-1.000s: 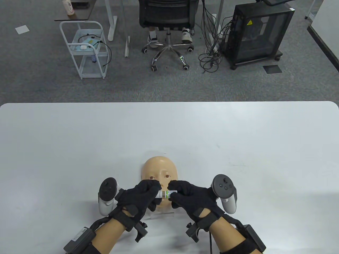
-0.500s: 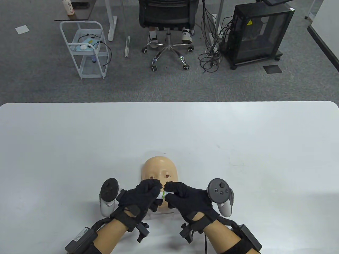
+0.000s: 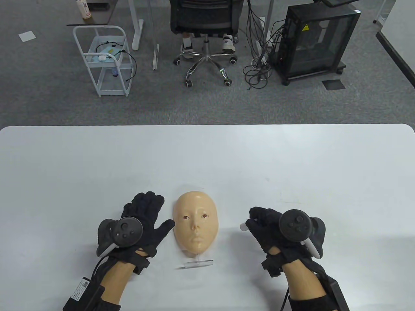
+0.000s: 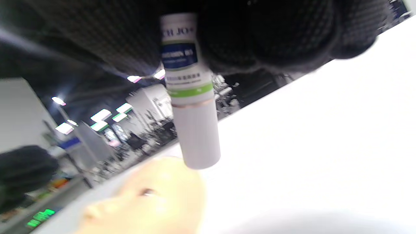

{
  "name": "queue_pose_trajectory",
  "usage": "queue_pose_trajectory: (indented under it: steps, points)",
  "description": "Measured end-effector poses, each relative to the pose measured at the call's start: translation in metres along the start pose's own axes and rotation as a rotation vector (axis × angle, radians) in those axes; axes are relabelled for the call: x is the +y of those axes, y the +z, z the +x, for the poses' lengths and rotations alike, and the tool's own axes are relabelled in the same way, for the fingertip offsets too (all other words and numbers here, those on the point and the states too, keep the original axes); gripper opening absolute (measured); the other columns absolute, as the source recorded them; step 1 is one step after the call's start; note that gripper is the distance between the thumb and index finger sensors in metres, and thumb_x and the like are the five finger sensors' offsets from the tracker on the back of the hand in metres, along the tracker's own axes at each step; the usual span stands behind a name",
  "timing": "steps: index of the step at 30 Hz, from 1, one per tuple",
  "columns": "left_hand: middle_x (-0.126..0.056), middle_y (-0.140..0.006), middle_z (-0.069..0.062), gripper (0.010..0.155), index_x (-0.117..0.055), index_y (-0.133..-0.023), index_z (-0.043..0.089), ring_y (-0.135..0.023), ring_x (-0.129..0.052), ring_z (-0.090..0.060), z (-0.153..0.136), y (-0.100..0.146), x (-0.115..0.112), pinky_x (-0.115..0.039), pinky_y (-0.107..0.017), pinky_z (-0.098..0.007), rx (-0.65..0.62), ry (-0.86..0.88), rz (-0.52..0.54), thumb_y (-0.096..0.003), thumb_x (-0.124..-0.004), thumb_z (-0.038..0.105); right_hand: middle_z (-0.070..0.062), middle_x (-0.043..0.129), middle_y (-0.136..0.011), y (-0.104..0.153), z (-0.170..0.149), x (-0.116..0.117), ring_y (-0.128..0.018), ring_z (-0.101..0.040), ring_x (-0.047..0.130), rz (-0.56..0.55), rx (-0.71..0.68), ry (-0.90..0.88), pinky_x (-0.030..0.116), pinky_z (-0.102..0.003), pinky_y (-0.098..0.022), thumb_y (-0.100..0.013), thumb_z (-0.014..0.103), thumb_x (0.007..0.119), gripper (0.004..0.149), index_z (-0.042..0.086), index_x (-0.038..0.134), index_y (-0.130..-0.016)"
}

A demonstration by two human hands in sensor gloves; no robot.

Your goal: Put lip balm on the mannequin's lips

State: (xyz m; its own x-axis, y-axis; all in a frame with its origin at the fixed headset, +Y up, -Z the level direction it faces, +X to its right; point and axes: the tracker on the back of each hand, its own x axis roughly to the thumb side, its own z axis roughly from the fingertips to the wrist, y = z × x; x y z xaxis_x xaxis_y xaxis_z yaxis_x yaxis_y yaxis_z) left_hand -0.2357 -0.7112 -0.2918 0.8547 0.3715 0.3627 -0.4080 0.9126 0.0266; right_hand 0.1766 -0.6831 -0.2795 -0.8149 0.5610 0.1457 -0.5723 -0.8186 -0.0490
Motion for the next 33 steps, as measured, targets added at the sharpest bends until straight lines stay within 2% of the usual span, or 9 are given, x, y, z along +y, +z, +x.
queue_pose_trajectory:
  steps: [4, 15, 19, 25, 30, 33]
  points:
    - [-0.036, -0.121, -0.020, 0.085, -0.040, -0.114, 0.022, -0.108, -0.029, -0.060, -0.015, -0.004, -0.004, -0.028, -0.066, -0.078, 0.075, -0.050, -0.021, -0.0563, -0.076, 0.074, -0.009, 0.101, -0.059, -0.006, -0.006, 0.007, -0.041, -0.027, 0.099, 0.032, 0.063, 0.139, 0.082, -0.052, -0.046, -0.048, 0.048, 0.096, 0.051, 0.018, 0.086, -0.088]
    - [-0.036, -0.120, -0.020, 0.085, -0.040, -0.114, 0.022, -0.108, -0.029, -0.060, -0.028, -0.008, -0.008, -0.027, -0.066, -0.078, 0.136, -0.058, -0.059, -0.0565, -0.075, 0.074, -0.009, 0.101, -0.059, -0.016, -0.002, 0.032, -0.041, -0.027, 0.099, 0.119, 0.092, 0.368, 0.082, -0.052, -0.046, -0.047, 0.048, 0.098, 0.051, 0.019, 0.087, -0.087]
    - [-0.036, -0.120, -0.021, 0.085, -0.039, -0.114, 0.021, -0.108, -0.029, -0.060, -0.027, -0.008, -0.008, -0.028, -0.066, -0.078, 0.134, -0.048, -0.059, -0.0568, -0.076, 0.072, -0.008, 0.101, -0.060, -0.017, -0.001, 0.040, -0.041, -0.027, 0.099, 0.158, 0.095, 0.393, 0.082, -0.052, -0.047, -0.047, 0.048, 0.098, 0.052, 0.019, 0.087, -0.088]
    - [-0.036, -0.120, -0.021, 0.085, -0.039, -0.114, 0.022, -0.108, -0.030, -0.060, -0.027, -0.008, -0.009, -0.028, -0.066, -0.078, 0.133, -0.053, -0.062, -0.0568, -0.075, 0.073, -0.007, 0.101, -0.061, -0.017, 0.003, 0.042, -0.042, -0.027, 0.099, 0.154, 0.086, 0.414, 0.082, -0.052, -0.047, -0.046, 0.050, 0.097, 0.054, 0.019, 0.086, -0.090]
    - [-0.035, -0.120, -0.021, 0.086, -0.038, -0.114, 0.022, -0.108, -0.030, -0.060, -0.027, -0.009, -0.009, -0.028, -0.066, -0.078, 0.135, -0.054, -0.073, -0.0566, -0.076, 0.073, -0.007, 0.100, -0.064, -0.016, 0.002, 0.040, -0.044, -0.027, 0.099, 0.163, 0.093, 0.409, 0.082, -0.052, -0.047, -0.046, 0.052, 0.097, 0.060, 0.018, 0.082, -0.093]
    - [-0.035, -0.120, -0.021, 0.086, -0.038, -0.114, 0.022, -0.108, -0.030, -0.060, -0.026, -0.009, -0.009, -0.028, -0.066, -0.078, 0.134, -0.051, -0.077, -0.0567, -0.076, 0.073, -0.007, 0.099, -0.068, -0.012, 0.004, 0.030, -0.048, -0.028, 0.099, 0.134, 0.091, 0.389, 0.081, -0.053, -0.049, -0.047, 0.056, 0.093, 0.065, 0.018, 0.079, -0.097]
